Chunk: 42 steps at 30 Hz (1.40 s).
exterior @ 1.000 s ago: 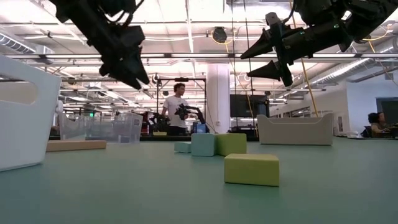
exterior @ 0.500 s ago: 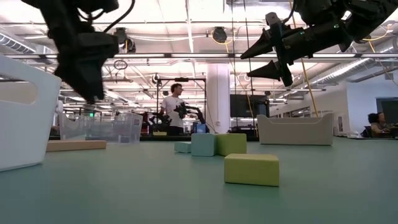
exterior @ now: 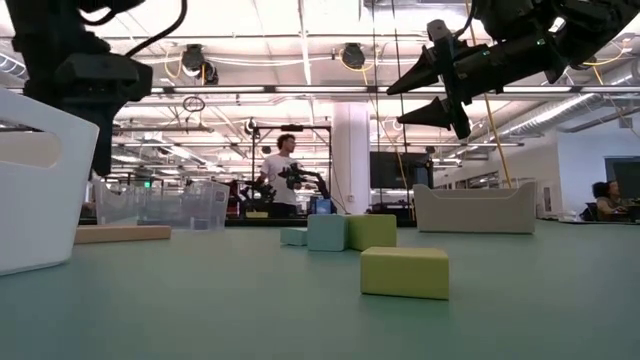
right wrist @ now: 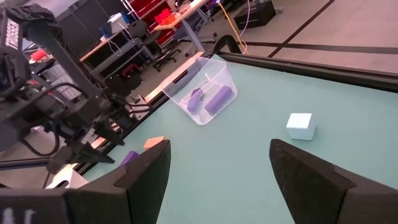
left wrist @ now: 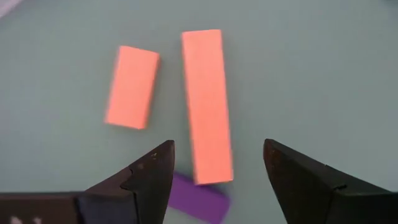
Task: Sort & place blocks by color
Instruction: Put the bottom light orange block into the black bin
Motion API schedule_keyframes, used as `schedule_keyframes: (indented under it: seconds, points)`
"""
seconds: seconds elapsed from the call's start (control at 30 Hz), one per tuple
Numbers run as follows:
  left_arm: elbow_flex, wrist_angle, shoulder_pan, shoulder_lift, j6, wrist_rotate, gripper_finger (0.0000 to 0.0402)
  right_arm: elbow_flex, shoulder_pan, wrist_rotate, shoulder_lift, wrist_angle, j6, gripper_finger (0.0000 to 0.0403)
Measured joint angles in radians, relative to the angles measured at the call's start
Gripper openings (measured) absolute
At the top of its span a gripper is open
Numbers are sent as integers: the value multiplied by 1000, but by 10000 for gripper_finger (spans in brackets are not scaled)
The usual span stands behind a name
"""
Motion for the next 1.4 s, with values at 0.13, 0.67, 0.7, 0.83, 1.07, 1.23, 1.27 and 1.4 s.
schedule_keyframes:
  seconds: [0.13, 0.67, 0.7, 0.83, 1.07, 1.23, 1.27, 1.4]
  points:
    - [-35, 77, -11, 51, -15, -1, 278, 0, 0, 0, 0, 0, 0, 263]
    - [-42, 190, 21, 270, 71, -32, 255, 0, 0, 0, 0, -7, 0, 263]
    - [-42, 196, 24, 274, 72, -31, 249, 0, 0, 0, 0, -6, 0, 263]
    - [-42, 203, 33, 275, 92, -29, 240, 0, 0, 0, 0, -1, 0, 263]
    - [-42, 206, 56, 274, 103, -30, 244, 0, 0, 0, 0, 0, 0, 263]
    - [-42, 208, 92, 274, 113, -30, 183, 0, 0, 0, 0, 0, 0, 263]
    - [-42, 215, 97, 274, 133, -27, 163, 0, 0, 0, 0, 0, 0, 263]
    - [-35, 279, 109, 268, 223, -12, 125, 0, 0, 0, 0, 0, 0, 263]
